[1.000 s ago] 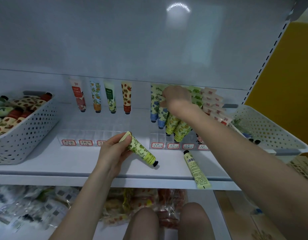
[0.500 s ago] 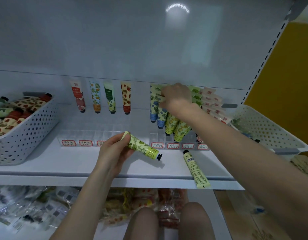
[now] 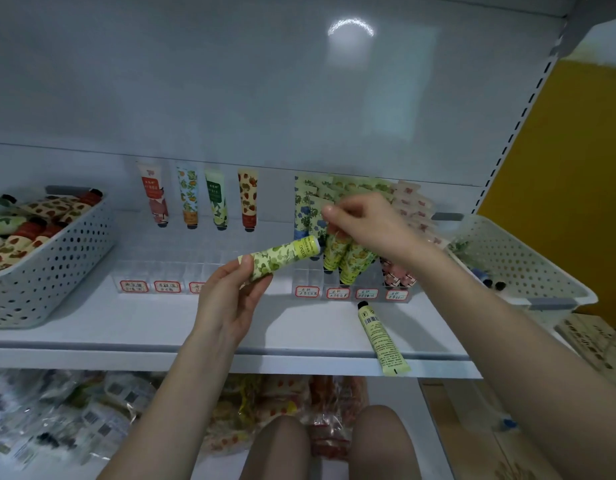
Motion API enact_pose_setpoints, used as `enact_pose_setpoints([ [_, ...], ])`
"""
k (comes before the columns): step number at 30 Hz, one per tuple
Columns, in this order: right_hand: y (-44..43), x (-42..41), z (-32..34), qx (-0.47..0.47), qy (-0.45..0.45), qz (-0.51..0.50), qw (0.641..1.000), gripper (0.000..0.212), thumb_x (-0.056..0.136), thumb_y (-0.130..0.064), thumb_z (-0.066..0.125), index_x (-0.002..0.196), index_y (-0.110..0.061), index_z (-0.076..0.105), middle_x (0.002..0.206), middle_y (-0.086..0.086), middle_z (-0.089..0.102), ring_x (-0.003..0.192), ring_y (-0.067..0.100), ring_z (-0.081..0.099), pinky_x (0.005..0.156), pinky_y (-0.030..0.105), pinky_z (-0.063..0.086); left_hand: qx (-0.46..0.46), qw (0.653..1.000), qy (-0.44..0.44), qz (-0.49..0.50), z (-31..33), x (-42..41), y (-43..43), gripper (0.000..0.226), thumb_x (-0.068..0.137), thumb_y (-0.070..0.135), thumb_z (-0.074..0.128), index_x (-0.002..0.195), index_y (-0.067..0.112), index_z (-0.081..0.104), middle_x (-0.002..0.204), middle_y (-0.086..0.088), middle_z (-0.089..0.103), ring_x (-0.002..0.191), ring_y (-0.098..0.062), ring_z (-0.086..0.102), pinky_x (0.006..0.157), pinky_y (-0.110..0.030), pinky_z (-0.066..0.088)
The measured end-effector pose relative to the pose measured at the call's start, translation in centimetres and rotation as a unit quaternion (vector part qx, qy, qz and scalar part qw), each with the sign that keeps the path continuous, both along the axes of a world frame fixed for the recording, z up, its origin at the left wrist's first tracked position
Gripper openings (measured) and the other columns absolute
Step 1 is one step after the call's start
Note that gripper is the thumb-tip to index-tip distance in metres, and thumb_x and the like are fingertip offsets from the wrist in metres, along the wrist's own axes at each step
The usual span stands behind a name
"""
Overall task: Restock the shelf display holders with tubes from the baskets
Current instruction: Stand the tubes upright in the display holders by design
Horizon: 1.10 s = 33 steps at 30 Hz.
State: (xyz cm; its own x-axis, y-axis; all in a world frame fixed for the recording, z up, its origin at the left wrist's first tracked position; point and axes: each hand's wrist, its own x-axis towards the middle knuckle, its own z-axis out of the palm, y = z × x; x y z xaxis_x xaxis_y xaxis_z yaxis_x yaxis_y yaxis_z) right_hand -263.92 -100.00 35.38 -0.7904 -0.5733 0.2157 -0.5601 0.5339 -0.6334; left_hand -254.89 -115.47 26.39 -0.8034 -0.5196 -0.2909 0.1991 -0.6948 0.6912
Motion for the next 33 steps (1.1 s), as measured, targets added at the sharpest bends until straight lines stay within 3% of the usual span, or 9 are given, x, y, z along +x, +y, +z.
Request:
enact_pose_setpoints([
  [6, 0.5, 1.1, -1.0, -0.039, 0.006, 0.046, 0.998, 0.021, 0.087, -0.028, 0.063, 0.096, -0.011, 0.070, 0.079, -0.011, 0.063, 0.072, -0.002, 0.057, 0.068, 0.012, 0.048, -0.121, 0.992, 0.016, -0.008, 0.6, 0.5, 1.4, 0.007, 0.091, 0.007, 0.054, 0.087, 0.010, 0.059, 0.083, -0.005, 0.063, 0.070, -0.011, 0.064, 0.065, -0.023, 0.058],
  [13, 0.0, 2.0, -2.2, 0.020, -0.038, 0.111, 0.993, 0.030, 0.076, -0.021, 0.075, 0.101, -0.006, 0.068, 0.094, 0.004, 0.068, 0.086, 0.012, 0.064, 0.083, 0.023, 0.053, -0.281, 0.958, 0.049, -0.005, 2.1, 0.5, 2.3, 0.009, 0.087, 0.007, 0.059, 0.085, 0.015, 0.065, 0.073, 0.001, 0.068, 0.068, -0.007, 0.065, 0.067, -0.021, 0.057],
  [16, 0.3, 2.6, -3.2, 0.003, -0.041, 0.110, 0.993, 0.024, 0.077, -0.019, 0.075, 0.096, -0.009, 0.067, 0.089, 0.007, 0.069, 0.083, 0.018, 0.066, 0.081, 0.034, 0.055, -0.325, 0.943, 0.067, -0.017, 2.3, 0.6, 2.8, 0.013, 0.085, 0.004, 0.060, 0.083, 0.016, 0.065, 0.063, 0.010, 0.069, 0.063, -0.002, 0.064, 0.062, -0.017, 0.055],
  [20, 1.8, 3.1, -3.5, 0.016, -0.039, 0.091, 0.995, 0.021, 0.078, -0.019, 0.074, 0.089, -0.025, 0.056, 0.081, 0.004, 0.066, 0.072, 0.015, 0.062, 0.072, 0.034, 0.054, -0.379, 0.923, 0.065, -0.007, 1.1, 0.3, 3.5, 0.015, 0.089, 0.009, 0.057, 0.090, 0.023, 0.064, 0.076, 0.006, 0.067, 0.073, -0.005, 0.065, 0.068, -0.020, 0.056],
  [22, 3.2, 3.0, -2.9, 0.026, -0.035, 0.058, 0.997, 0.027, 0.079, -0.016, 0.071, 0.094, -0.027, 0.050, 0.080, 0.001, 0.063, 0.071, 0.016, 0.062, 0.066, 0.028, 0.055, -0.468, 0.883, 0.038, 0.003, -0.4, -0.1, 3.6, 0.011, 0.091, 0.013, 0.056, 0.095, 0.021, 0.062, 0.085, 0.001, 0.066, 0.081, -0.010, 0.064, 0.073, -0.020, 0.053],
  [25, 5.8, 2.1, -1.3, 0.010, -0.016, -0.025, 1.000, 0.034, 0.080, -0.014, 0.069, 0.105, -0.021, 0.047, 0.079, 0.001, 0.063, 0.066, 0.014, 0.061, 0.060, 0.025, 0.055, -0.624, 0.781, -0.034, 0.009, -3.3, -0.6, 3.9, 0.015, 0.092, 0.013, 0.056, 0.103, 0.010, 0.066, 0.099, -0.005, 0.066, 0.086, -0.011, 0.056, 0.072, -0.011, 0.042],
  [29, 8.7, 0.4, 0.0, -0.024, 0.055, -0.139, 0.988, 0.016, 0.080, -0.013, 0.063, 0.092, -0.004, 0.060, 0.075, 0.015, 0.068, 0.069, 0.027, 0.067, 0.066, 0.036, 0.057, -0.716, 0.688, -0.117, -0.001, -6.2, -1.1, 4.0, 0.024, 0.092, 0.014, 0.056, 0.112, 0.004, 0.065, 0.112, -0.014, 0.062, 0.098, -0.026, 0.057, 0.083, -0.028, 0.041],
  [31, 9.6, -0.7, -0.1, -0.022, 0.076, -0.182, 0.980, 0.021, 0.081, -0.014, 0.059, 0.083, 0.007, 0.062, 0.078, 0.023, 0.068, 0.077, 0.036, 0.067, 0.072, 0.045, 0.056, -0.760, 0.637, -0.132, -0.002, -7.0, -1.1, 4.0, 0.022, 0.089, 0.011, 0.058, 0.107, 0.001, 0.067, 0.106, -0.019, 0.063, 0.095, -0.032, 0.057, 0.082, -0.035, 0.044],
  [33, 10.1, -1.4, -0.3, -0.024, 0.082, -0.200, 0.976, 0.025, 0.082, -0.012, 0.058, 0.075, 0.012, 0.062, 0.075, 0.025, 0.067, 0.077, 0.038, 0.066, 0.068, 0.039, 0.054, -0.787, 0.604, -0.126, 0.009, -7.6, -1.1, 4.2, 0.014, 0.084, 0.007, 0.064, 0.095, -0.001, 0.070, 0.092, -0.021, 0.066, 0.083, -0.034, 0.059, 0.074, -0.037, 0.048],
])
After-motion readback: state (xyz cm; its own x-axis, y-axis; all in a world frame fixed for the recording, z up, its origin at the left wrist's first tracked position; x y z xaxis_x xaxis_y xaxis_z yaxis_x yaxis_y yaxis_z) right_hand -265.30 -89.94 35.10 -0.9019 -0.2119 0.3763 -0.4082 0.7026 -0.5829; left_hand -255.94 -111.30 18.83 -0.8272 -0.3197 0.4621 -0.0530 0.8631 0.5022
